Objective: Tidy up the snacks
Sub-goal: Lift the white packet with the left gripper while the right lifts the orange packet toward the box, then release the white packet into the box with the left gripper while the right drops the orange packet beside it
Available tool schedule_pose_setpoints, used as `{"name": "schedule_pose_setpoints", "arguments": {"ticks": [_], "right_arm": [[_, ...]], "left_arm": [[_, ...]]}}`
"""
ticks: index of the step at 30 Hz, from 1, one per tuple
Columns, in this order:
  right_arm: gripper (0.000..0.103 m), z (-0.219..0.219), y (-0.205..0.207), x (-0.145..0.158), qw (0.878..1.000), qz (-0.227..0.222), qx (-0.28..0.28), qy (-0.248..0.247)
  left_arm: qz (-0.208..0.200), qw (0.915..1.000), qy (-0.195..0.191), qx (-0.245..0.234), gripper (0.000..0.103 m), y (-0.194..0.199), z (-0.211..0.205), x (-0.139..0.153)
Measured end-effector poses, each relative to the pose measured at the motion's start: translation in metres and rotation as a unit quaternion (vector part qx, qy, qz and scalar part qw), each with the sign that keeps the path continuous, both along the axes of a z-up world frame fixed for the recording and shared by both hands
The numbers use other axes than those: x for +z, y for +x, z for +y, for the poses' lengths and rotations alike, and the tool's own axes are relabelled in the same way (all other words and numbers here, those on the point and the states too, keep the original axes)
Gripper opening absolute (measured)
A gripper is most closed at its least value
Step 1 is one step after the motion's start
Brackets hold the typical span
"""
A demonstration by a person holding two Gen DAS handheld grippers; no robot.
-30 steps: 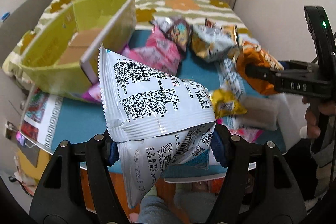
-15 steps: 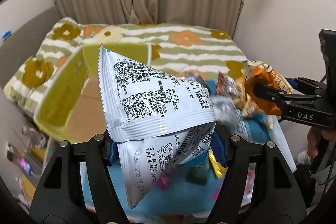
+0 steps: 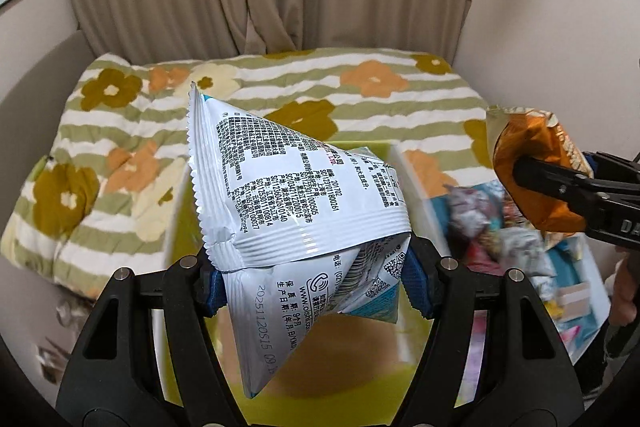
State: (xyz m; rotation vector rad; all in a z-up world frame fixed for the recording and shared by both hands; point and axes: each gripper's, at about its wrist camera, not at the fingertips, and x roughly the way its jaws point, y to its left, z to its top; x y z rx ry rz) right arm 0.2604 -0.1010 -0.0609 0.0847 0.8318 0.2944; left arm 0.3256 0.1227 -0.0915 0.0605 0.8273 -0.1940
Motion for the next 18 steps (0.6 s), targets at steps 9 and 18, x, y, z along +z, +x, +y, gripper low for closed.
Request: {"name": "schedule_pose_setpoints", "arguments": {"ticks": [9, 18], "right_arm": [[0.061, 0.060, 0.049, -0.035, 0.999, 0.045, -0.009, 0.012], [0.061, 0.079, 0.061, -0.060, 0.998, 0.063, 0.003, -0.011]], "left_arm": [[0.063, 0.9980, 0.003, -0.003, 0.071, 0.061, 0.033, -0.057], [0.081, 0.9962, 0.023, 0.022, 0.094, 0.043, 0.044, -0.074]]}}
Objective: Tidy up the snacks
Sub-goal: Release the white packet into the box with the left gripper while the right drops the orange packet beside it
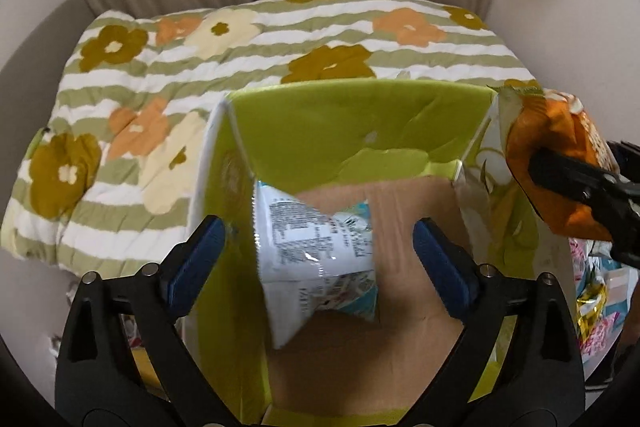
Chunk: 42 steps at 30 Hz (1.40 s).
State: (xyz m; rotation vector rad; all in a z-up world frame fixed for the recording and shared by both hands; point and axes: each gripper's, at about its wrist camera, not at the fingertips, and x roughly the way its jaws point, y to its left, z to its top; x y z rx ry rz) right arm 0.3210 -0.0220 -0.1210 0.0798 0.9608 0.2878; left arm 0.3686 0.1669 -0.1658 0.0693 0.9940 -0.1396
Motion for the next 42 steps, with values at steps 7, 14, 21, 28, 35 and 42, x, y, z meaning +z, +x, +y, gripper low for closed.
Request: {"name": "schedule_pose_setpoints", "arguments": {"ticks": [7, 14, 21, 28, 35, 42], "right_arm": [[0.062, 0.014, 0.002, 0.006, 0.999, -0.003, 0.032, -0.007], [0.063, 0.036, 0.027, -0.009, 0.998, 0.012, 0.058, -0.003], [0.071, 0.049, 0.039, -0.030, 0.997, 0.022, 0.066, -0.015], [0.103, 0.047, 0.032, -0.033, 0.998, 0.018, 0.054, -0.022], [0.103, 0.045, 0.018, -0.024, 0.998, 0.015, 0.049, -0.033], [0.103, 0.036, -0.003, 0.003, 0.999, 0.001, 0.024, -0.040]], "left_arm": [[-0.003, 0.9995, -0.019, 0.024, 0.094, -0.023, 0.013, 0.011], [0.005, 0.9990, -0.008, 0.043, 0.094, -0.035, 0.019, 0.009], [0.010, 0.9989, -0.005, 0.045, 0.094, -0.038, 0.021, 0.003], [0.017, 0.9990, -0.005, 0.041, 0.094, -0.042, 0.024, -0.003], [0.008, 0.9993, -0.004, 0.036, 0.094, -0.048, 0.024, 0.005], [-0.017, 0.9992, 0.003, 0.035, 0.094, -0.067, 0.025, 0.031]]}}
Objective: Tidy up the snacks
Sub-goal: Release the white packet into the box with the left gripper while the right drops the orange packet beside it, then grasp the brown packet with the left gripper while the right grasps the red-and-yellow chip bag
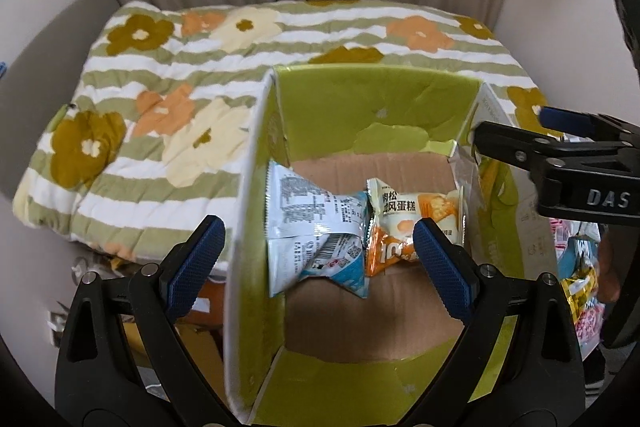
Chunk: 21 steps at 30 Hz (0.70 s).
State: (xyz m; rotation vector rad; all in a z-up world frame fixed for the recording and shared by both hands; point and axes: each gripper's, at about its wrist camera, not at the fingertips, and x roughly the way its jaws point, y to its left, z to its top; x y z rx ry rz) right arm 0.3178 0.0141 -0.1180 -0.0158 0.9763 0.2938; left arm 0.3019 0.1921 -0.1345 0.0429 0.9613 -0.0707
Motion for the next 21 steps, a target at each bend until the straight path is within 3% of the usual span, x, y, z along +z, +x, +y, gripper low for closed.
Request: {"name": "schedule_pose_setpoints", "arguments": {"ticks": [10, 21], "right_arm": [[0.103, -0.028, -0.061, 0.059, 0.997, -0.047, -0.054, 0.013], [0.103, -0.087, -0.134, 0.097, 0.986, -0.098, -0.135, 0.014]], "left_arm": [[-0.059, 0.9980, -0.013, -0.016, 0.095, -0.038, -0.001, 0.059], [-0.088, 0.9946, -0.027, -0.047, 0.095, -0.074, -0.034, 0.087]]}}
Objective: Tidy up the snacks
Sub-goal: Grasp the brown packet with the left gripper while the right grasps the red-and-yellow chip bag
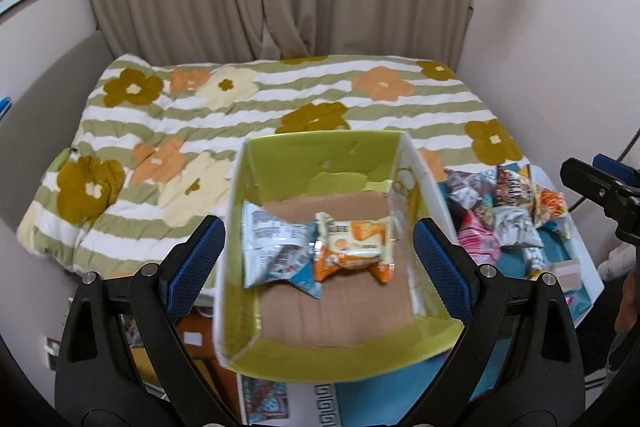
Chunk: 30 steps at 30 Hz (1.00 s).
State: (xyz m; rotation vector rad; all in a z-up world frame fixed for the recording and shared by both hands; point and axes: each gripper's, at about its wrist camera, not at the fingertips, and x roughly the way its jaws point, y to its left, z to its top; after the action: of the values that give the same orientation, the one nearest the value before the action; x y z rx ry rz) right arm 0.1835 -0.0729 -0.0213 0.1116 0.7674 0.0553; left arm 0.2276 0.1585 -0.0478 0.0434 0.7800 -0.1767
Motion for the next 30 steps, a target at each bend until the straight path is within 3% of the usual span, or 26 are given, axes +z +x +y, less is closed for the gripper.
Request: {"name": "schedule_pose_setpoints", "arguments": {"ticks": [9, 16, 25, 30], "right_arm": [[0.103, -0.070, -0.044, -0.002, 0.998, -0.016, -0.061, -0.010], [0.103, -0.133, -0.049, -0.008, 0.997, -0.008, -0.079, -0.011], [0.103, -0.205, -0.016, -0.032, 0.998, 0.017, -0.067, -0.003], [0.103, -0.237, 0.020, -0.062, 0.999, 0.034, -0.041, 0.001]], "left_arm": [[-0.007, 0.9999, -0.001, -0.014, 0.095, -0.019, -0.068, 0.001], [0.001, 0.9996, 0.004, -0.028, 0.094, -0.010, -0.137, -0.007], [0.028, 0.9974, 0.027, -0.061, 0.095, 0.033, -0.237, -0.043], [0.061, 0.9941, 0.053, -0.072, 0.095, 0.076, -0.285, -0.082]]}}
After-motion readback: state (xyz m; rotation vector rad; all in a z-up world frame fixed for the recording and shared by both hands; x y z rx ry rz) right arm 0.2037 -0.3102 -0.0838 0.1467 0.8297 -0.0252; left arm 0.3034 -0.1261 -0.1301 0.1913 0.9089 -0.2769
